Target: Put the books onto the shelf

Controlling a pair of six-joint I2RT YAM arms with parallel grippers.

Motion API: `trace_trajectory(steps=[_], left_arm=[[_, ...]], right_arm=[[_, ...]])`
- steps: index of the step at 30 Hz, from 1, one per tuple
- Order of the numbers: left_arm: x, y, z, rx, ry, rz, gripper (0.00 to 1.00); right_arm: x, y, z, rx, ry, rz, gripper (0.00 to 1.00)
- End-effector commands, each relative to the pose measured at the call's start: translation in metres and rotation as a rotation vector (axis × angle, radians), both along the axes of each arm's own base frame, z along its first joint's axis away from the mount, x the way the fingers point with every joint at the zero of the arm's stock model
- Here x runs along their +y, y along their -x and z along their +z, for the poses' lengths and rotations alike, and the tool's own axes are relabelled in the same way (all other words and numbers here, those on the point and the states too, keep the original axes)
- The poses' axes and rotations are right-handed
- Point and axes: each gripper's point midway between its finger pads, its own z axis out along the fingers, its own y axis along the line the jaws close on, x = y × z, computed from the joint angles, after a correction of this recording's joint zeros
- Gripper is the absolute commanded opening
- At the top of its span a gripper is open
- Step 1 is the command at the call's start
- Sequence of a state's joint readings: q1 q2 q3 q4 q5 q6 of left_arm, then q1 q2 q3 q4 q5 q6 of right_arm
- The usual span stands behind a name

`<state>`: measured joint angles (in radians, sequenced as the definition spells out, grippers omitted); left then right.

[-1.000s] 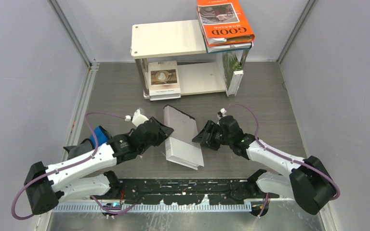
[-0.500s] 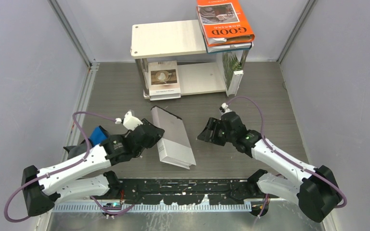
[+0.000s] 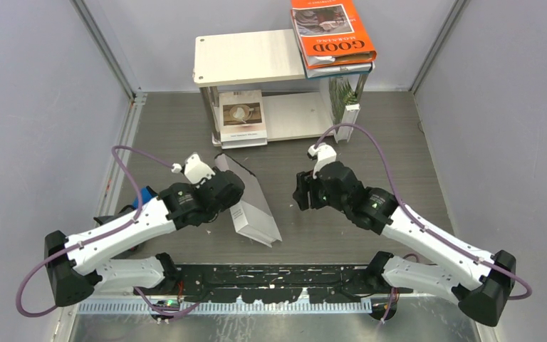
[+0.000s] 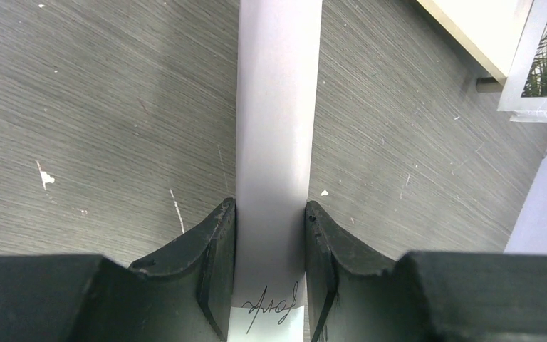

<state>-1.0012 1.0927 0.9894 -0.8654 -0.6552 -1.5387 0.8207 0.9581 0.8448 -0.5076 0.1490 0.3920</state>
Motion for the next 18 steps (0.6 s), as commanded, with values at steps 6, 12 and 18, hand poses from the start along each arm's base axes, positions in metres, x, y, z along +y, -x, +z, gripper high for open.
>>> trace_trajectory(steps=[6,12,18], left_arm=[[0.000,-0.010,0.009,0.013,-0.086,0.045,0.23],[-0.006,-0.015,0.010,0.028,-0.112,0.056,0.24],[-0.011,-0.017,0.010,0.043,-0.119,0.060,0.24]], right_arm=[[0.018,0.022,0.066,-0.343,0.165,0.131,0.65],[0.036,0.055,0.076,-0.467,0.186,0.194,0.65],[0.058,0.091,0.079,-0.579,0.220,0.246,0.65]])
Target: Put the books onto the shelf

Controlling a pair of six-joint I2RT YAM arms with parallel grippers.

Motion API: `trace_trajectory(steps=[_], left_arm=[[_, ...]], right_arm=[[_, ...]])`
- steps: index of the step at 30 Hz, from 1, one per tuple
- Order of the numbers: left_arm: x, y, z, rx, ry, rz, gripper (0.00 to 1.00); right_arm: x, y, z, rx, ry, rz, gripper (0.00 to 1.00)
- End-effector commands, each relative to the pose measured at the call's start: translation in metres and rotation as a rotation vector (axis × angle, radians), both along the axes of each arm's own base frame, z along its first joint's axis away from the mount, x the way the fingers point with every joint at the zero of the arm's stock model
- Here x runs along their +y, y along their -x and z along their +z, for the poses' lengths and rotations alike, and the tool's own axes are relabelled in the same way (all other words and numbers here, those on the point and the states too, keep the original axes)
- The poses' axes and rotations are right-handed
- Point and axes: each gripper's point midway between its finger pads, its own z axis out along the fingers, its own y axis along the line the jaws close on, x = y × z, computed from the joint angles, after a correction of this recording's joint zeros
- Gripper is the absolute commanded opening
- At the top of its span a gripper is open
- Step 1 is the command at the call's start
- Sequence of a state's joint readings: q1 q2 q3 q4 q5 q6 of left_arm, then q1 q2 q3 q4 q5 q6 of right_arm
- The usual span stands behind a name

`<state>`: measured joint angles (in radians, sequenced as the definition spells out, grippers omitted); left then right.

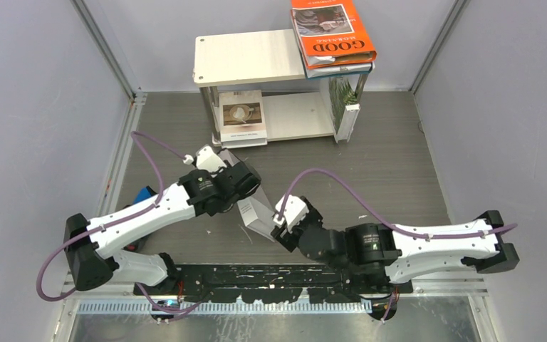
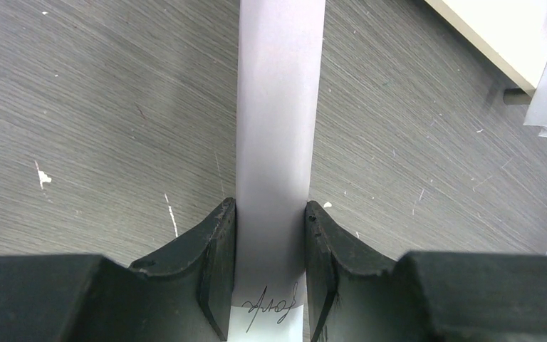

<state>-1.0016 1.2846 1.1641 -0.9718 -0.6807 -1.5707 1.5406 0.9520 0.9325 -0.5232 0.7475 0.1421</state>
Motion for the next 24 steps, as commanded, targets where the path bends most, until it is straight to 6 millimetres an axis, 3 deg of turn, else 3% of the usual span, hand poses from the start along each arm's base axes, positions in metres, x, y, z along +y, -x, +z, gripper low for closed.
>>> trace_trajectory(steps=[1,9,20,24], left_arm=[[0.005,-0.001,0.007,-0.002,-0.030,0.023,0.24],[0.001,0.000,0.010,0.015,-0.021,0.012,0.24],[-0.010,0.004,0.014,0.044,0.022,-0.042,0.24],[-0.013,0.007,0.015,0.055,0.037,-0.059,0.24]], right_arm=[[0.009,0.008,0.022,-0.125,-0.041,-0.053,0.66],[0.040,0.040,0.010,-0.145,-0.024,0.015,0.70],[0.063,0.043,-0.009,-0.167,-0.003,0.002,0.92],[0.070,0.039,-0.015,-0.161,0.001,-0.003,0.94]])
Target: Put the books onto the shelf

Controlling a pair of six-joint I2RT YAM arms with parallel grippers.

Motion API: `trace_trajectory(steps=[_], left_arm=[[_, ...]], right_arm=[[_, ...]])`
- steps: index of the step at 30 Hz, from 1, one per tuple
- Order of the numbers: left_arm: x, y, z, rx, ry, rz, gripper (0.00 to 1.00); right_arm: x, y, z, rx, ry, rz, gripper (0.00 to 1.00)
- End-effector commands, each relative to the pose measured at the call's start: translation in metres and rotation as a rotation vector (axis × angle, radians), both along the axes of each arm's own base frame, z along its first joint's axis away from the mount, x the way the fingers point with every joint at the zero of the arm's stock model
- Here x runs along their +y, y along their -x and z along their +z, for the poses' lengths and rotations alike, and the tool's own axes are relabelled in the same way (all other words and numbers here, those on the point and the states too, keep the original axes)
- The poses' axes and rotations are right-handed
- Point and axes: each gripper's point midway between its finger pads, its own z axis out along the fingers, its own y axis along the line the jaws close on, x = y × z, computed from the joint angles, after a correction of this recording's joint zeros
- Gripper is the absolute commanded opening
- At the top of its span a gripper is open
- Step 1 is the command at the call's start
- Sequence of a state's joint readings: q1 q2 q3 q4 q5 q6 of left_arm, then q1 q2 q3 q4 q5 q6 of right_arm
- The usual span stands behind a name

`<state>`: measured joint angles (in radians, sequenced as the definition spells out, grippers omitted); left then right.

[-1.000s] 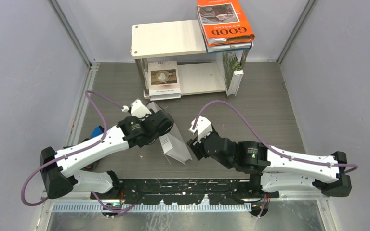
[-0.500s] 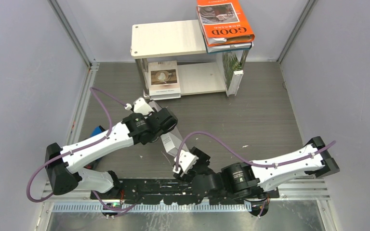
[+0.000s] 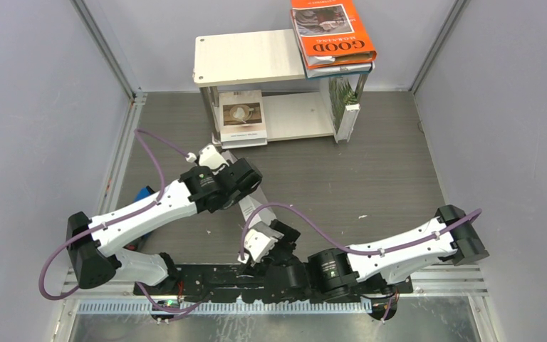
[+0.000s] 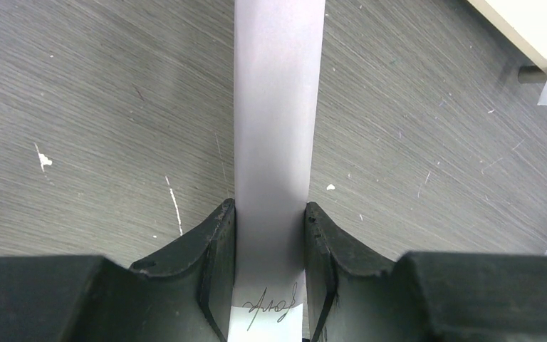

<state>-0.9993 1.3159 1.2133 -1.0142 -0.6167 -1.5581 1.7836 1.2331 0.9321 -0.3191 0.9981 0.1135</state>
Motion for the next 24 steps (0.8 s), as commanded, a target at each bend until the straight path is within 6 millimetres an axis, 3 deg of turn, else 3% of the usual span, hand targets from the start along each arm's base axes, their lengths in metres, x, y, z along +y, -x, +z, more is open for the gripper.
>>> trace_trajectory(steps=[1,11,19,21,24], left_arm=[[-0.005,0.001,0.016,-0.005,0.039,-0.026,0.24],[-0.006,0.006,0.019,0.002,0.056,-0.053,0.24],[-0.004,0.005,0.025,-0.002,0.069,-0.058,0.24],[-0.005,0.005,0.026,-0.005,0.077,-0.060,0.24],[-0.006,0.004,0.028,-0.007,0.082,-0.064,0.25]], right_arm=[[0.011,-0.008,0.011,0.007,-0.087,-0.042,0.94],[0.018,-0.035,-0.006,0.071,-0.098,-0.067,0.94],[0.028,-0.041,-0.024,0.119,-0.084,-0.051,0.92],[0.028,-0.043,-0.027,0.128,-0.083,-0.051,0.89],[0.027,-0.046,-0.028,0.131,-0.092,-0.051,0.78]])
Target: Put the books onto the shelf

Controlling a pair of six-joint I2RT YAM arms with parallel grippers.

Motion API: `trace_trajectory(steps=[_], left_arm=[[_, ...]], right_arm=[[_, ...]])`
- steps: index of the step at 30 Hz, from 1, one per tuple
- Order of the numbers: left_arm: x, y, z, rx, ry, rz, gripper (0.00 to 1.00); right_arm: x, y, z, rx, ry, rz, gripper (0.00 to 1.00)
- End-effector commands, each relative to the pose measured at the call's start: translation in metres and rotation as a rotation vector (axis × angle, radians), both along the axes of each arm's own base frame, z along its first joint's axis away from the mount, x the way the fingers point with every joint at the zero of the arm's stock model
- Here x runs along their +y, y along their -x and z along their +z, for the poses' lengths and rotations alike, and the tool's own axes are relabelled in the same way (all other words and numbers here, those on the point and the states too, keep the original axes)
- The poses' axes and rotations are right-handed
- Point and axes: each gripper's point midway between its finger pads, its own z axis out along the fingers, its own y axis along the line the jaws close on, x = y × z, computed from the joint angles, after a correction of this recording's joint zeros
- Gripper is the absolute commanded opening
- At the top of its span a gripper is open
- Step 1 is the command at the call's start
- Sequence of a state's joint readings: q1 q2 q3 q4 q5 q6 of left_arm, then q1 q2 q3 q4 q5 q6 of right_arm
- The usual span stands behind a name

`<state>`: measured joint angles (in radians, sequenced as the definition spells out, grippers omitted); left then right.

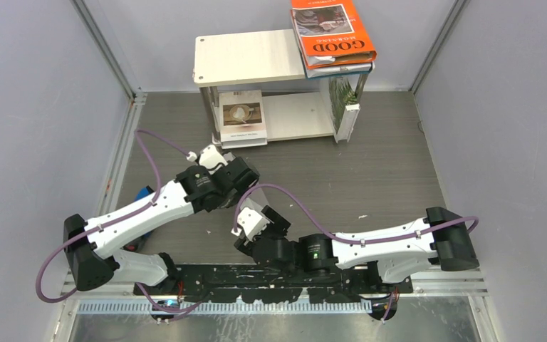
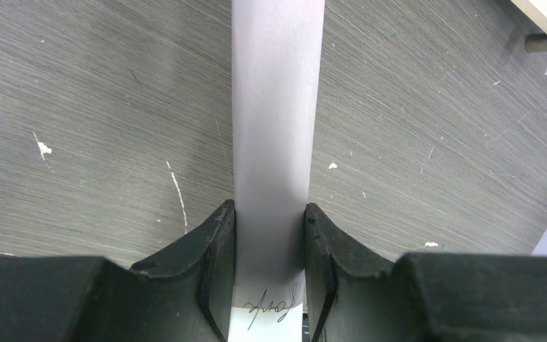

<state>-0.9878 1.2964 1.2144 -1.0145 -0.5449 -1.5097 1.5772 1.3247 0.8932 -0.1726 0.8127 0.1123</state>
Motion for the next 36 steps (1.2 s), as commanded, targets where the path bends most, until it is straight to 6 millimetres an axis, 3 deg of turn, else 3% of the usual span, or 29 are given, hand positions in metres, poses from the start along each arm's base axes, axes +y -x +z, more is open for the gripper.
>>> trace_trajectory(steps=[1,6,11,16,21,28,36], left_arm=[[-0.003,-0.004,0.027,-0.046,0.063,-0.006,0.25],[-0.005,-0.004,0.024,-0.041,0.072,-0.008,0.27],[-0.004,-0.004,0.022,-0.035,0.067,0.000,0.38],[0.005,-0.005,0.028,-0.060,0.071,0.031,0.58],[0.017,-0.006,0.037,-0.090,0.070,0.066,0.67],[0.039,-0.006,0.056,-0.159,0.085,0.127,0.69],[0.065,-0.004,0.070,-0.227,0.084,0.185,0.69]], right_arm=[[0.008,-0.003,0.011,0.023,-0.096,-0.001,0.72],[0.002,-0.008,0.011,0.027,-0.101,-0.013,0.49],[-0.001,-0.008,0.012,0.036,-0.119,-0.012,0.38],[-0.007,-0.008,0.017,0.040,-0.153,-0.017,0.33],[-0.014,-0.009,0.022,0.042,-0.176,-0.027,0.31],[-0.026,-0.011,0.029,0.041,-0.208,-0.058,0.30],[-0.050,-0.019,0.052,0.005,-0.263,-0.120,0.29]])
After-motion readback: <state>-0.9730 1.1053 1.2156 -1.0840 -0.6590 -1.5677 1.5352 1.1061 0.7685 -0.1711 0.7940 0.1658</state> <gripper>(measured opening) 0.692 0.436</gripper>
